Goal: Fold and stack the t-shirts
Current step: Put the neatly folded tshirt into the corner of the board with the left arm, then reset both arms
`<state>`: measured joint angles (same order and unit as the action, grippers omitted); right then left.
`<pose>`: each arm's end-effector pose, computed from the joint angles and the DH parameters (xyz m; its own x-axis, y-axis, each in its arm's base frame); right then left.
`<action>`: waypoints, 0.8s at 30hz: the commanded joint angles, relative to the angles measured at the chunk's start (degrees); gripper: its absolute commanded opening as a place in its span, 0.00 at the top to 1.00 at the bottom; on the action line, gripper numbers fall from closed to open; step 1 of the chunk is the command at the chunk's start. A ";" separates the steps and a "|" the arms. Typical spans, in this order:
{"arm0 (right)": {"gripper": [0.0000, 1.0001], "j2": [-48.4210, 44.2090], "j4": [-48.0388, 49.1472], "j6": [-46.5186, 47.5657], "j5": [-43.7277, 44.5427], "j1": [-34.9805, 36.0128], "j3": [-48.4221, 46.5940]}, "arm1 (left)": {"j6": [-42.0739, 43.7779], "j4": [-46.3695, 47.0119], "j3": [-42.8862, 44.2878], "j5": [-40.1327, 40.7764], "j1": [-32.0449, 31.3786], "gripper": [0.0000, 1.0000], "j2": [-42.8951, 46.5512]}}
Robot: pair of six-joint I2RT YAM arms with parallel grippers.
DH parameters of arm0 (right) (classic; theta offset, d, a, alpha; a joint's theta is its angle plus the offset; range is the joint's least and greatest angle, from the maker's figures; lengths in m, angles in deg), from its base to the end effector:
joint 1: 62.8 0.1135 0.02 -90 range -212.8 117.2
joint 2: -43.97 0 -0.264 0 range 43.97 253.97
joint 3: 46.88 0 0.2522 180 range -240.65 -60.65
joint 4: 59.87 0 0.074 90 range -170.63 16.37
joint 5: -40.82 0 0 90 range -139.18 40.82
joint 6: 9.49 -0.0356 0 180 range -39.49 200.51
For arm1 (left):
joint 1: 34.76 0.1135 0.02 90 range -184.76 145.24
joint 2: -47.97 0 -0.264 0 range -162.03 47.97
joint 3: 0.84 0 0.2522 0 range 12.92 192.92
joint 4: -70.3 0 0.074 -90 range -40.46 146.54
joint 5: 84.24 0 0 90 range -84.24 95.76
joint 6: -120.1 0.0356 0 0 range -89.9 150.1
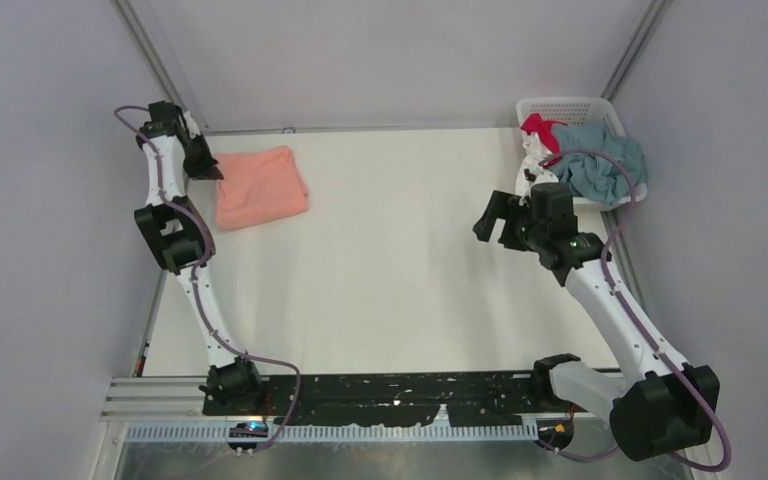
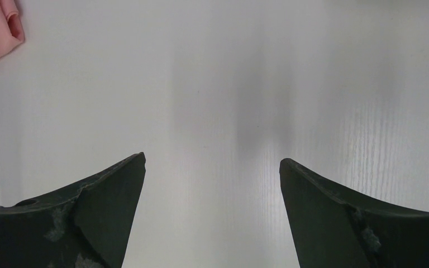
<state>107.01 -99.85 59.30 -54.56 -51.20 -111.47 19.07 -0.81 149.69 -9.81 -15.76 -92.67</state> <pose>0.2326 0.0512 0.2876 -0.6661 0.2310 -0.7092 -0.0334 0.9406 0.3377 0.4992 0.1618 0.2293 -0.7768 -0.4624 -0.4275 -0.3465 0.8807 -0.3230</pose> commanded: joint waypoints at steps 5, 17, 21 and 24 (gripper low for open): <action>0.05 -6.63 -6.81 -2.77 9.24 -0.17 -0.85 | -0.79 7.55 8.34 0.34 3.18 1.00 -2.13; 0.05 -8.28 -7.42 -2.21 8.76 -0.17 -1.48 | -5.36 12.32 4.77 4.00 2.66 0.00 6.08; 0.05 -9.20 -5.81 -1.94 9.83 -0.16 -0.47 | -5.76 7.96 3.30 0.83 -0.56 0.00 15.36; 0.05 -11.05 -2.58 -0.09 9.16 -0.17 0.93 | -6.99 8.04 -7.91 2.28 -4.93 0.00 26.75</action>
<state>99.17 -107.58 57.33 -46.32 -51.20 -110.95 13.74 7.46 149.51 -6.69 -14.95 -84.65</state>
